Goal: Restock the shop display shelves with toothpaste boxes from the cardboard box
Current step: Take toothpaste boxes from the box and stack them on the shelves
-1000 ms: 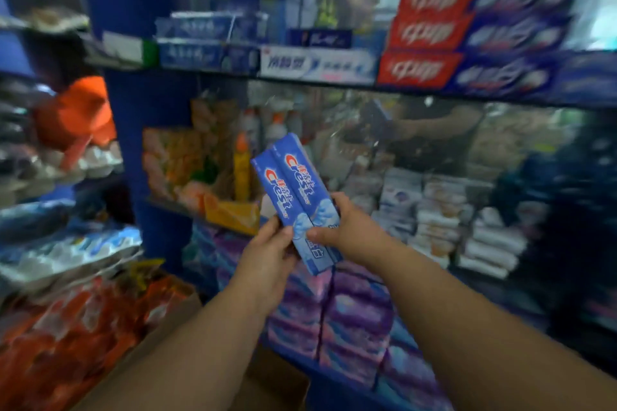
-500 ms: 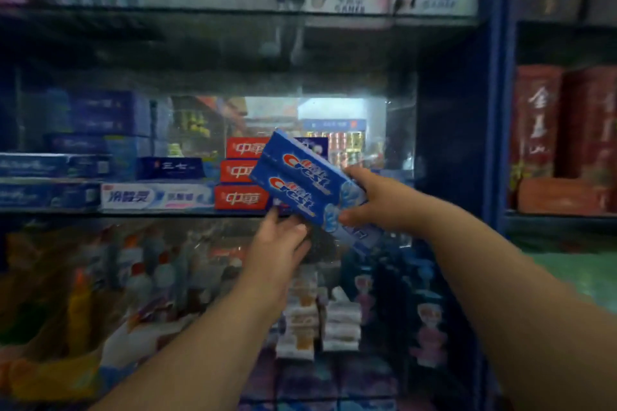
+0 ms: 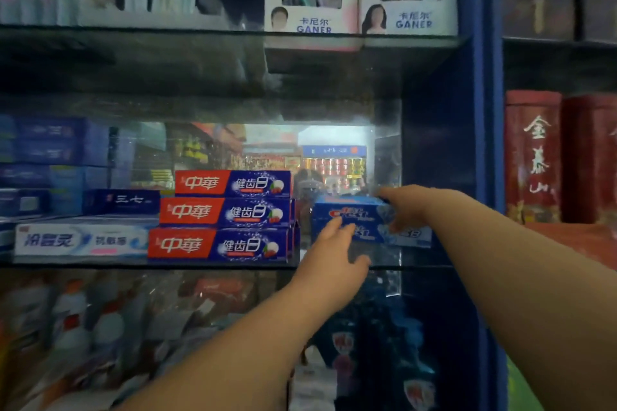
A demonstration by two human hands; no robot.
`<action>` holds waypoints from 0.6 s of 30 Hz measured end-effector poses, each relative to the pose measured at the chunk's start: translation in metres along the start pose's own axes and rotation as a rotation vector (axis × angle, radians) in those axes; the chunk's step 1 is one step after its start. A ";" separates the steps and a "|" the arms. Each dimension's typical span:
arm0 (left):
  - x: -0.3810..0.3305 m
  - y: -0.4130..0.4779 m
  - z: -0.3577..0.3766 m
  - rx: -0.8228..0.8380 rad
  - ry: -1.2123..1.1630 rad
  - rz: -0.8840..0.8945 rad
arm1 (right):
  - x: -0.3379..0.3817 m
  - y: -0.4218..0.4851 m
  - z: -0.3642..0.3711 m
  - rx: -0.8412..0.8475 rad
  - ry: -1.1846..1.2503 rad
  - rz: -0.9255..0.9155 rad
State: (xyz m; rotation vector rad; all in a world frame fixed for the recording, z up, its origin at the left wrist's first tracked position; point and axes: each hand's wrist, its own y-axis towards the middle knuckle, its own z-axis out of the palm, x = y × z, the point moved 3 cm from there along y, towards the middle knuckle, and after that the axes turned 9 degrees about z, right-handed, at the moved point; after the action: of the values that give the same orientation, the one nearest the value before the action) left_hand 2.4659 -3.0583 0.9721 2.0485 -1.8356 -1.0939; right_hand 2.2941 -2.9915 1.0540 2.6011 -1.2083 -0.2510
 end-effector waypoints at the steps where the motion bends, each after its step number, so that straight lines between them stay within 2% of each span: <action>1: 0.003 0.011 0.001 0.001 0.022 0.001 | 0.001 0.013 0.005 0.017 -0.026 -0.015; 7: 0.023 0.053 0.013 0.026 0.089 -0.073 | 0.003 0.076 0.041 0.092 -0.026 -0.080; 11: 0.035 0.062 0.025 0.043 0.116 -0.133 | -0.003 0.092 0.050 0.008 -0.063 -0.055; 18: 0.034 0.065 0.028 0.045 0.144 -0.157 | -0.001 0.101 0.065 -0.121 0.050 -0.014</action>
State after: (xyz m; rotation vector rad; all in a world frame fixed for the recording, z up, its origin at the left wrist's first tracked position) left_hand 2.3963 -3.0945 0.9762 2.2661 -1.6700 -0.9204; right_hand 2.2036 -3.0642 1.0234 2.4973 -1.1222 -0.2517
